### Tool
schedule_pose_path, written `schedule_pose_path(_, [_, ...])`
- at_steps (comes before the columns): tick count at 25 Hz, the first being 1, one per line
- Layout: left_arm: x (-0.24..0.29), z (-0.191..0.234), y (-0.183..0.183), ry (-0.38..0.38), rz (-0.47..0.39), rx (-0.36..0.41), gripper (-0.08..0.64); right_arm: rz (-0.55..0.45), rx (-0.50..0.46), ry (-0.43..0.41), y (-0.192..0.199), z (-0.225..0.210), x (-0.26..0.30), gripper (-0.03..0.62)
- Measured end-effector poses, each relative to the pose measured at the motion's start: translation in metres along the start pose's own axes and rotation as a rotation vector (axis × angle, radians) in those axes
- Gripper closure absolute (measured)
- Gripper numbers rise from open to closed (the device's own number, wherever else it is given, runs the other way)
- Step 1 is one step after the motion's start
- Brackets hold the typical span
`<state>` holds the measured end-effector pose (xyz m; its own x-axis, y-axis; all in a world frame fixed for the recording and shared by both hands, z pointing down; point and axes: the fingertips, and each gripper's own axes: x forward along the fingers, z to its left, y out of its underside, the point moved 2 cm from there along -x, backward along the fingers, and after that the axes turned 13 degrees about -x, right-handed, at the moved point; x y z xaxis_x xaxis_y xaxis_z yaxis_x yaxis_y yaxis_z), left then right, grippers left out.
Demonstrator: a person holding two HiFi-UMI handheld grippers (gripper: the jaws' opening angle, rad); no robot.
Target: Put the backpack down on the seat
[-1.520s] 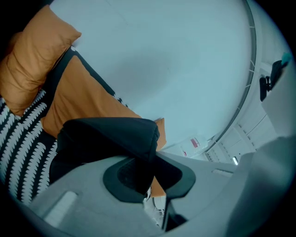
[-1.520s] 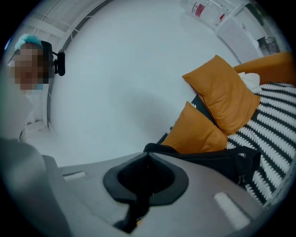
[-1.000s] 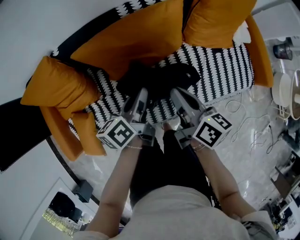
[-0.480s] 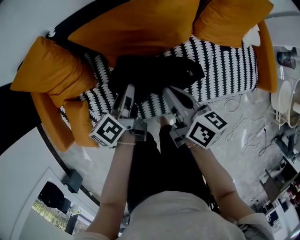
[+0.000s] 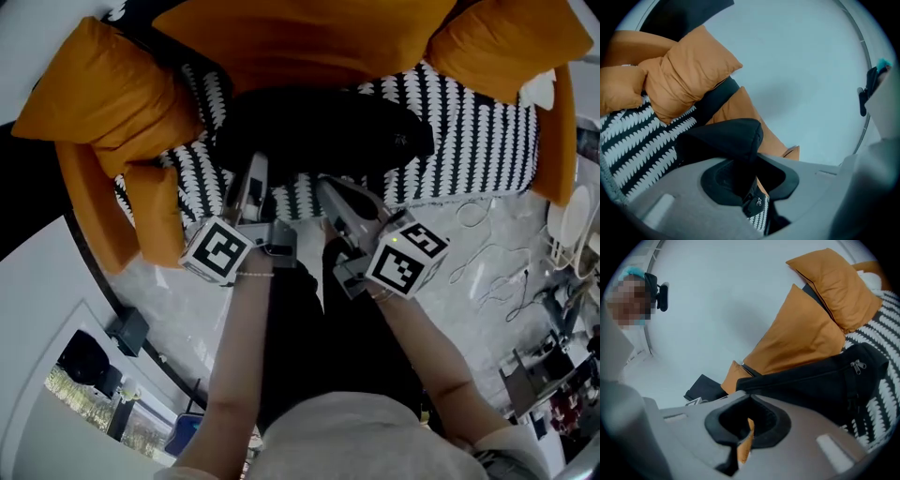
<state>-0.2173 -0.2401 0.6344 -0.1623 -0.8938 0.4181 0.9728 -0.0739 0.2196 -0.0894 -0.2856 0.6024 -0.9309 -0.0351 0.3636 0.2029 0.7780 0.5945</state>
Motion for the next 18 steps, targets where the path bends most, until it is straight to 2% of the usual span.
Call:
schedule_pose_path(3, [-0.008,0.018,-0.008,-0.03,-0.02,-0.011,0.479,0.008,0.007,-0.012,0.009,0.005,0.006,0.589])
schedule_pose_path(7, [-0.009,0.039,-0.009,-0.088,-0.031,0.016,0.408,-0.01,0.028,0.007,0.009,-0.007,0.005,0.589])
schedule_pose_path(11, [-0.013,0.053,-0.012,-0.129,-0.041,0.01,0.375,-0.018,0.047,0.026,0.015,-0.012,0.006,0.589])
schedule_pose_path(14, [-0.015,0.059,-0.009,-0.157,-0.053,-0.011,0.347,-0.018,0.073,0.022,0.02,-0.016,0.003,0.589])
schedule_pose_path(18, [-0.027,0.067,-0.017,-0.176,-0.063,-0.06,0.323,-0.016,0.081,-0.007,0.029,0.003,0.006,0.589])
